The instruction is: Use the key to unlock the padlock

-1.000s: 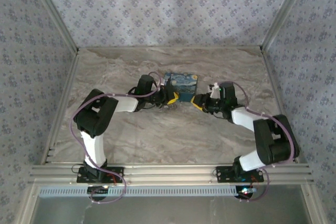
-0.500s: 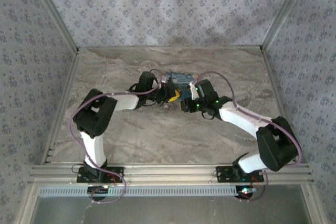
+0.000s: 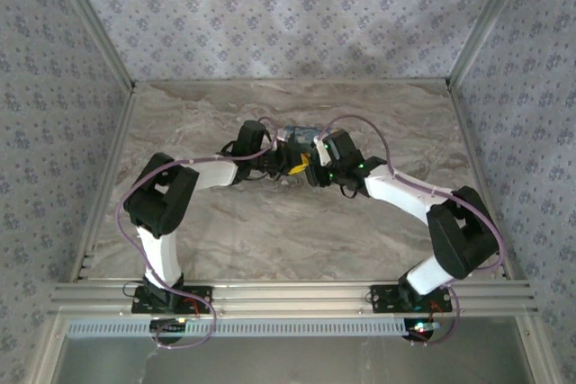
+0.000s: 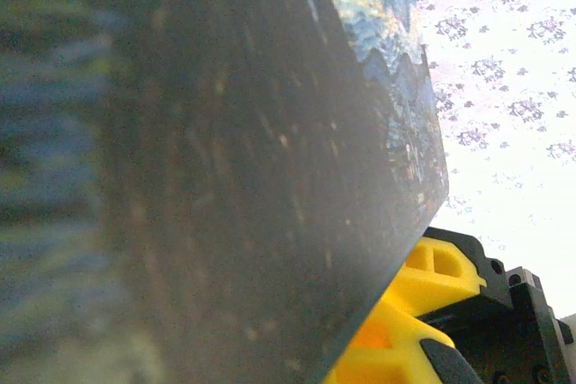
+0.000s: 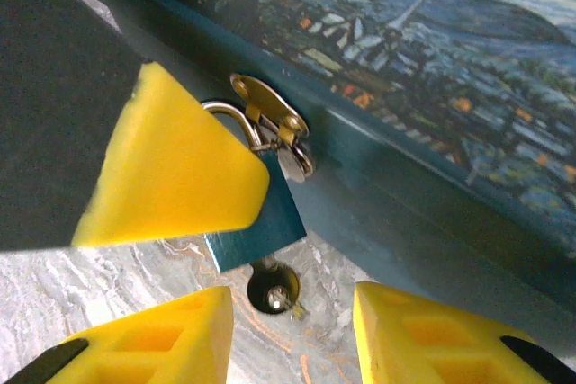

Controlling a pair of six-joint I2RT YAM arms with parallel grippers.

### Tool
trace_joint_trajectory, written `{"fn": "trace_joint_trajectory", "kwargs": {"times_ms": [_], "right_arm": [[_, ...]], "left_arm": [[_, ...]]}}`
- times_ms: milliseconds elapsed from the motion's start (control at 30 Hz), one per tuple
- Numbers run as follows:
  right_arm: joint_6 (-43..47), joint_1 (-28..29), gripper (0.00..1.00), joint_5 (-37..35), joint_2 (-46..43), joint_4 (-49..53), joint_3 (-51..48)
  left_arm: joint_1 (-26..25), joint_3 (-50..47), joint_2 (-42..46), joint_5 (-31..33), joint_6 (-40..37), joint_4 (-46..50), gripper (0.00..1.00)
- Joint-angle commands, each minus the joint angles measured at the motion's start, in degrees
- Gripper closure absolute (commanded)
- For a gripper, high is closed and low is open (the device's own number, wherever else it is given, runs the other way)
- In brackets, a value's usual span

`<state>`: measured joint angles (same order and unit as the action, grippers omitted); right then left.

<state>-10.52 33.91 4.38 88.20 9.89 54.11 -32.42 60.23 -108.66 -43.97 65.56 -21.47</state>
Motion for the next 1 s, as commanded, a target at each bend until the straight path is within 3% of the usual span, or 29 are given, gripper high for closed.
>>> {"fn": "trace_joint_trajectory", "kwargs": {"times_ms": [0,367,533,600,967], "right_arm": [[2.2,1.0,0.58,-3.4,1.8,1.9,2.8],[4.4,4.1,0.64,-10.0,4.5,3.9,6.2],[4.8,4.5,0.92,-9.7,4.9,5.0,6.7],[4.9,4.2,1.0,-8.3,4.9,5.0,6.4],[0.5,0.1,1.0,9.3,4.1,0.4,1.3]], "left_arm": [[-0.4,2.0,3.2,-2.4,-0.4,-0.6,1.0],[-0.4,2.4,3.1,-3.4,-0.2,-0.1,1.0],[-0.5,2.5,2.6,-3.6,-0.6,0.2,1.0],[-0.5,2.5,2.5,-3.5,-0.9,0.5,1.0],[-0.9,3.1,3.3,-1.5,-7.0,7.3,1.0]]}}
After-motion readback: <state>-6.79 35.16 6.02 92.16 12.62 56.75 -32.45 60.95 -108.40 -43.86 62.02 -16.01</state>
